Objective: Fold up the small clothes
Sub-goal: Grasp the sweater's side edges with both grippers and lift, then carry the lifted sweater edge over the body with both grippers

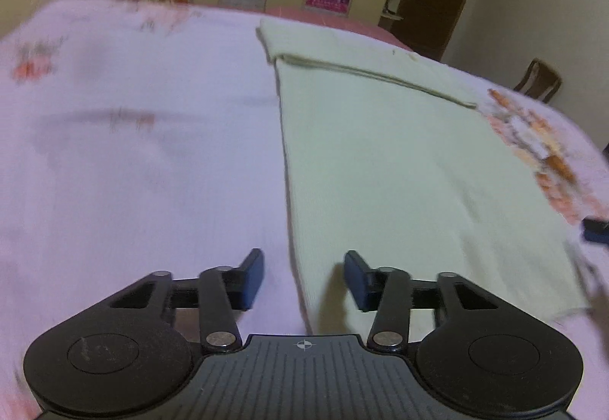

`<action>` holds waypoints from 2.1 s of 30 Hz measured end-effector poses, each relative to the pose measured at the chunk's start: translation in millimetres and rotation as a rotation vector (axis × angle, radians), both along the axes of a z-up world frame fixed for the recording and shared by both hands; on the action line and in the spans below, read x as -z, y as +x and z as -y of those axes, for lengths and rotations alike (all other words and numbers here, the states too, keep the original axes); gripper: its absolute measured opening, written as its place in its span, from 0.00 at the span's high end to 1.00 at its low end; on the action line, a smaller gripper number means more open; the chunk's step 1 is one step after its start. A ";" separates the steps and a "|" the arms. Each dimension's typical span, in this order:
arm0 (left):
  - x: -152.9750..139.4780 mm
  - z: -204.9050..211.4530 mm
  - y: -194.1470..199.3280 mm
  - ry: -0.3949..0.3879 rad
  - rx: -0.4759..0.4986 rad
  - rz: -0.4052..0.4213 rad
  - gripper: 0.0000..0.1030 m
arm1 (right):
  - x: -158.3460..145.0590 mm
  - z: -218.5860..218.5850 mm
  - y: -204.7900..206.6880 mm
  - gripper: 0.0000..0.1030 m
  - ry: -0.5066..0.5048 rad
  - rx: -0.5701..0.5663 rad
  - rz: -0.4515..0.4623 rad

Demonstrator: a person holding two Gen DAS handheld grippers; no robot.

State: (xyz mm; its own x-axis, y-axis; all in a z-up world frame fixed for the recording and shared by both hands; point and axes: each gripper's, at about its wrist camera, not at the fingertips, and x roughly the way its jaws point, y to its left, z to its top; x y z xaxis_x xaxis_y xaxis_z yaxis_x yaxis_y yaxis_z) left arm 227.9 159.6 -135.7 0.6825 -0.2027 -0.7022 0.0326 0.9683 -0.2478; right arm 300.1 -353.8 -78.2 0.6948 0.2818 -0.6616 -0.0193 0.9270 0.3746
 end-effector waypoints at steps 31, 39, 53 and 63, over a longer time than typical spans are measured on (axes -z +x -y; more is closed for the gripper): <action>59.2 -26.5 -23.8 -0.616 -0.035 -0.123 0.89 | 54.6 13.6 -49.7 0.76 0.490 0.040 -0.180; 60.8 -28.1 -26.9 -0.626 -0.055 -0.121 0.89 | 52.8 15.6 -28.5 0.73 0.472 0.058 -0.158; 59.4 -23.8 -33.0 -0.601 -0.067 -0.096 0.89 | 56.0 18.8 -35.6 0.77 0.547 -0.022 -0.125; 25.6 -19.8 -54.0 -0.513 -0.044 0.041 0.96 | 23.9 2.1 -59.3 0.95 0.325 -0.064 -0.018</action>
